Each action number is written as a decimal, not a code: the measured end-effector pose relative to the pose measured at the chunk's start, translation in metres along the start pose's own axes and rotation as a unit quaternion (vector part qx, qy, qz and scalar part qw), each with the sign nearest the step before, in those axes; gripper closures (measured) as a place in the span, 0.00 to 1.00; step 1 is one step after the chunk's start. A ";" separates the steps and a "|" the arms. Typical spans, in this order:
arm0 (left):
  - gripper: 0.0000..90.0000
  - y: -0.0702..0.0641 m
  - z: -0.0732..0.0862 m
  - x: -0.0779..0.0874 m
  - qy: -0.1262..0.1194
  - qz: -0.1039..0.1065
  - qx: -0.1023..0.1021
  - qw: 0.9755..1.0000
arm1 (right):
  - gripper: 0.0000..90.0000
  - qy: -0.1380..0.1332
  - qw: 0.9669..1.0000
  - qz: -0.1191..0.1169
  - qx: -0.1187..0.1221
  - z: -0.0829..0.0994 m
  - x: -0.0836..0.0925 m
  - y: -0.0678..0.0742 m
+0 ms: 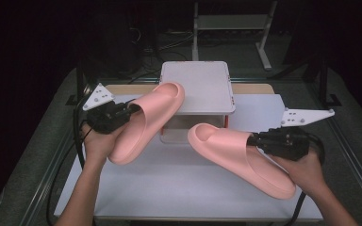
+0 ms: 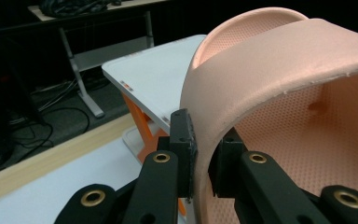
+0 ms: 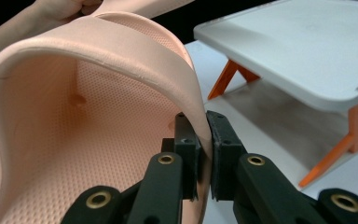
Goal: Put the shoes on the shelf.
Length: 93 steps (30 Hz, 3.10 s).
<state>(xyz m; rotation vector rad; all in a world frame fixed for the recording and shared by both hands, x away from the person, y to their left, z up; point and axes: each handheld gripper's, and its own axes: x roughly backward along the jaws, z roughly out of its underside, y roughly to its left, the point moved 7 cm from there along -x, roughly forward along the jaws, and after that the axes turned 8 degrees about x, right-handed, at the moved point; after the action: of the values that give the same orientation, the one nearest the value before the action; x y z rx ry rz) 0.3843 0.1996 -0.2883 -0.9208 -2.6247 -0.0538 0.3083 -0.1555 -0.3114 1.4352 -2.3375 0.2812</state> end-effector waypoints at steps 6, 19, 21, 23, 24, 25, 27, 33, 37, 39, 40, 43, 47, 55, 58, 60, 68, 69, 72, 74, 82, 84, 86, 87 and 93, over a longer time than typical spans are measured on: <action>0.90 0.008 -0.017 -0.016 0.003 -0.006 0.007 1.000 | 0.92 0.003 1.000 0.000 0.004 -0.011 -0.005 -0.010; 0.90 0.021 -0.043 -0.049 0.012 -0.019 0.018 1.000 | 0.92 0.012 1.000 0.009 0.005 -0.034 -0.025 -0.044; 0.90 0.023 -0.045 -0.052 0.016 -0.022 0.017 0.999 | 0.92 0.017 1.000 0.016 0.005 -0.038 -0.029 -0.051; 0.90 0.026 -0.047 -0.055 0.017 -0.028 0.019 0.999 | 0.92 0.019 1.000 0.019 0.005 -0.039 -0.030 -0.054; 0.90 0.028 -0.048 -0.057 0.018 -0.030 0.020 0.999 | 0.92 0.023 0.999 0.023 0.004 -0.041 -0.033 -0.059; 0.90 0.029 -0.049 -0.058 0.019 -0.032 0.022 0.999 | 0.92 0.025 0.999 0.025 0.004 -0.042 -0.034 -0.061; 0.90 0.033 -0.050 -0.060 0.022 -0.036 0.024 0.999 | 0.92 0.025 0.999 0.031 0.002 -0.045 -0.036 -0.066; 0.90 0.040 -0.053 -0.070 0.030 -0.043 0.034 0.998 | 0.92 0.029 0.999 0.042 0.002 -0.053 -0.043 -0.079; 0.90 0.046 -0.055 -0.077 0.040 -0.051 0.033 0.997 | 0.92 0.030 0.999 0.044 -0.003 -0.058 -0.053 -0.086; 0.90 0.047 -0.056 -0.077 0.040 -0.053 0.034 0.997 | 0.92 0.032 0.998 0.045 -0.004 -0.059 -0.056 -0.088; 0.90 0.049 -0.057 -0.077 0.039 -0.054 0.035 0.997 | 0.92 0.035 0.998 0.046 -0.004 -0.059 -0.058 -0.090; 0.90 0.053 -0.059 -0.079 0.042 -0.059 0.036 0.997 | 0.92 0.036 0.998 0.052 -0.008 -0.061 -0.064 -0.098; 0.90 0.056 -0.060 -0.080 0.042 -0.064 0.039 0.996 | 0.92 0.038 0.997 0.060 -0.012 -0.063 -0.068 -0.106; 0.90 0.068 -0.055 -0.089 0.057 -0.072 0.050 0.995 | 0.92 0.039 0.995 0.087 -0.030 -0.067 -0.071 -0.129; 0.90 0.069 -0.054 -0.093 0.058 -0.065 0.061 0.994 | 0.92 0.039 0.994 0.095 -0.036 -0.068 -0.073 -0.136; 0.90 0.066 -0.056 -0.094 0.055 -0.061 0.060 0.995 | 0.92 0.039 0.993 0.099 -0.041 -0.068 -0.075 -0.141; 0.90 0.063 -0.061 -0.102 0.061 -0.065 0.051 0.995 | 0.92 0.036 0.990 0.124 -0.058 -0.068 -0.075 -0.154; 0.90 0.063 -0.061 -0.102 0.063 -0.064 0.048 0.995 | 0.92 0.035 0.989 0.128 -0.061 -0.068 -0.075 -0.156; 0.90 0.061 -0.061 -0.106 0.067 -0.066 0.046 0.995 | 0.92 0.029 0.988 0.137 -0.070 -0.067 -0.074 -0.162; 0.90 0.061 -0.060 -0.107 0.071 -0.066 0.045 0.994 | 0.92 0.028 0.987 0.137 -0.072 -0.067 -0.075 -0.163; 0.90 0.057 -0.060 -0.113 0.074 -0.064 0.044 0.994 | 0.92 0.032 0.982 0.163 -0.084 -0.064 -0.072 -0.172; 0.90 0.056 -0.061 -0.114 0.074 -0.063 0.044 0.994 | 0.92 0.030 0.981 0.169 -0.088 -0.064 -0.072 -0.174; 0.90 0.055 -0.061 -0.114 0.074 -0.064 0.042 0.994 | 0.92 0.031 0.981 0.171 -0.089 -0.064 -0.072 -0.174; 0.90 0.055 -0.061 -0.115 0.075 -0.063 0.040 0.994 | 0.92 0.032 0.981 0.172 -0.089 -0.064 -0.071 -0.175; 0.90 0.054 -0.061 -0.114 0.074 -0.063 0.041 0.994 | 0.92 0.035 0.979 0.183 -0.086 -0.067 -0.071 -0.177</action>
<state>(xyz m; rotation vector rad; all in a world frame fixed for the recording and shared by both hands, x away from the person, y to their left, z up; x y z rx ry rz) 0.5199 0.1648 -0.2745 -0.6957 -2.5234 -0.0428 0.5089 -0.1548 -0.2851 0.8979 -2.4884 0.2163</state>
